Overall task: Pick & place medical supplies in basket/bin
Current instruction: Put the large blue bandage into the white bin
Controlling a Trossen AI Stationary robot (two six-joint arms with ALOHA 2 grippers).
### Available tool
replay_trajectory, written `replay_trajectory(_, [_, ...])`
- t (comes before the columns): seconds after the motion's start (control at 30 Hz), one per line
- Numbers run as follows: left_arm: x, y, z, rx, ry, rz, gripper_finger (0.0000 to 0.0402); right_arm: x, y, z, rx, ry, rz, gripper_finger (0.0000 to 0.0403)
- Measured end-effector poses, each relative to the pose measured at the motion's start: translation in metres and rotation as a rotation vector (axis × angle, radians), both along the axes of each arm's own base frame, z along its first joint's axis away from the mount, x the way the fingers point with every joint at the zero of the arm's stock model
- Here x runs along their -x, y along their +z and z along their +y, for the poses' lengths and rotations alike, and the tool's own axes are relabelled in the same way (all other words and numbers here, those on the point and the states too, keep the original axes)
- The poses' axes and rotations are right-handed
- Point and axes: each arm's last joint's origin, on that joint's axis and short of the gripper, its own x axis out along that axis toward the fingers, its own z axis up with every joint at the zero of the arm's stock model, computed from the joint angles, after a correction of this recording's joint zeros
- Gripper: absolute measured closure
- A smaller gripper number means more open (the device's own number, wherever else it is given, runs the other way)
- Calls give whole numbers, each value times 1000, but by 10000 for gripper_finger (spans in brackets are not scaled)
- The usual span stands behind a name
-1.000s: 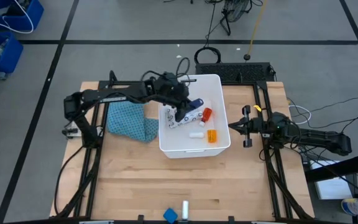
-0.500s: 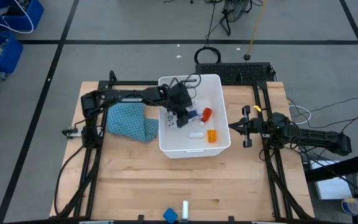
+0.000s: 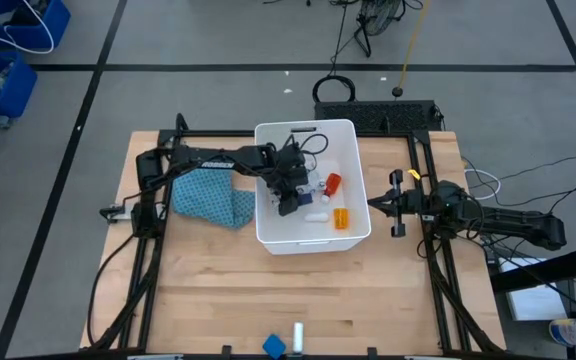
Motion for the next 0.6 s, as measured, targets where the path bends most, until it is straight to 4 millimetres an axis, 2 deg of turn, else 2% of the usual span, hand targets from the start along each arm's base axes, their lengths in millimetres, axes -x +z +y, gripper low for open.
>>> replay_trajectory(0.17, [-1,0,-3,-52,-15,3,338,0,0,0,-23,2,0,403])
replay_trajectory(0.27, [-2,3,-7,-58,-33,-3,321,0,0,0,-39,4,-1,403])
replay_trajectory(0.37, [-5,15,-11,-92,-59,-30,280,0,0,0,-42,4,-1,403])
replay_trajectory(0.6, [-11,53,-19,-240,-55,-93,159,0,0,0,-41,4,1,403])
